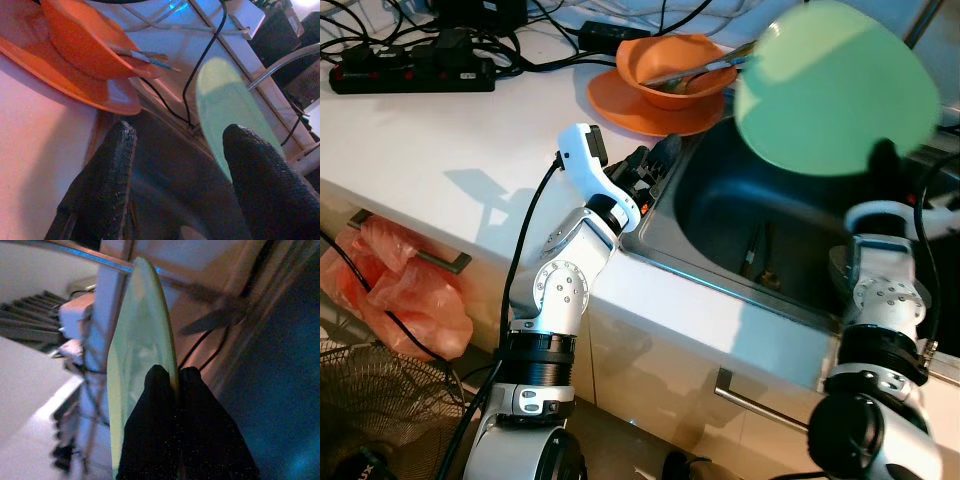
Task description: Kitchen organization
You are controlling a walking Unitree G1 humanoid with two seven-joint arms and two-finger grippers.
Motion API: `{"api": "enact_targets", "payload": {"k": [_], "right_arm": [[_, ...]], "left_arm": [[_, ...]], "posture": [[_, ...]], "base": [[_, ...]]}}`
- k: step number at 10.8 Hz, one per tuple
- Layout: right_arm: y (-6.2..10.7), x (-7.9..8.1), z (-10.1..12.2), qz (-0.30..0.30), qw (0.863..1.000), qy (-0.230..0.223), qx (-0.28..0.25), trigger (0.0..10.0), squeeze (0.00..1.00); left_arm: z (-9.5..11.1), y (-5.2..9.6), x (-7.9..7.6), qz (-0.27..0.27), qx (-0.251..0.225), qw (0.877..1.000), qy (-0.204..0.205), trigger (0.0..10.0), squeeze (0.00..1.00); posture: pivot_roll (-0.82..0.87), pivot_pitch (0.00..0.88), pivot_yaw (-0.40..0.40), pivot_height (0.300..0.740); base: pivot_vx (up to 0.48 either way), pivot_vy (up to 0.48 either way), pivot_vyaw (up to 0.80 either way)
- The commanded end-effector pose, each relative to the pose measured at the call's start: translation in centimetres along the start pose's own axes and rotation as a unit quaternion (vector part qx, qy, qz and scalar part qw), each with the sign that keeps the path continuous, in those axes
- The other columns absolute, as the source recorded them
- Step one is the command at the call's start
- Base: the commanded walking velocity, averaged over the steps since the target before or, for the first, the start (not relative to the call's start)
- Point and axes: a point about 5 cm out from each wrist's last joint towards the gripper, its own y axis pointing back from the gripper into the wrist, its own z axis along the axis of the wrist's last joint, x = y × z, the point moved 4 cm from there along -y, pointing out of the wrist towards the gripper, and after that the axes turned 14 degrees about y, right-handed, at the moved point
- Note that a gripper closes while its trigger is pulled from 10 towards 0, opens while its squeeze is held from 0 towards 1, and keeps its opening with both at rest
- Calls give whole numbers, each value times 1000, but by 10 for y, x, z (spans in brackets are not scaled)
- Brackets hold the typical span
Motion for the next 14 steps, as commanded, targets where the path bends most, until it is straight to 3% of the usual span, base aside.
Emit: {"api": "enact_targets", "payload": {"k": [1, 2, 6, 8, 10, 14], "right_arm": [[-2, 0, 10, -1, 1000, 18, -16, 0, 0], [0, -5, 5, -10, 999, 45, -3, 10000, 0], [2, -20, -8, -43, 985, 163, 34, 10000, 0], [3, -18, -17, -28, 965, 257, 54, 10000, 0], [5, -12, -30, -1, 944, 320, 75, 10000, 0], [9, -8, -53, 27, 931, 342, 123, 10000, 0]], "left_arm": [[-3, 0, -6, -11, 0, 1000, -5, 10000, 0], [-3, 1, -5, -9, 1, 1000, -7, 10000, 0], [-2, 2, -2, -2, -2, 1000, -10, 10000, 0], [-2, 3, -1, 1, -1, 1000, -11, 10000, 0], [-2, 3, 0, 3, 0, 1000, -13, 10000, 0], [-1, 4, 1, 5, -2, 1000, -14, 10000, 0]], "posture": [[50, 122, -44, 740], [51, 122, -44, 740], [57, 123, -48, 740], [56, 122, -47, 740], [58, 122, -47, 740], [57, 115, -49, 740]], "base": [[0, 0, 0], [0, 0, 0], [0, 0, 0], [0, 0, 0], [0, 0, 0], [0, 0, 0]]}}
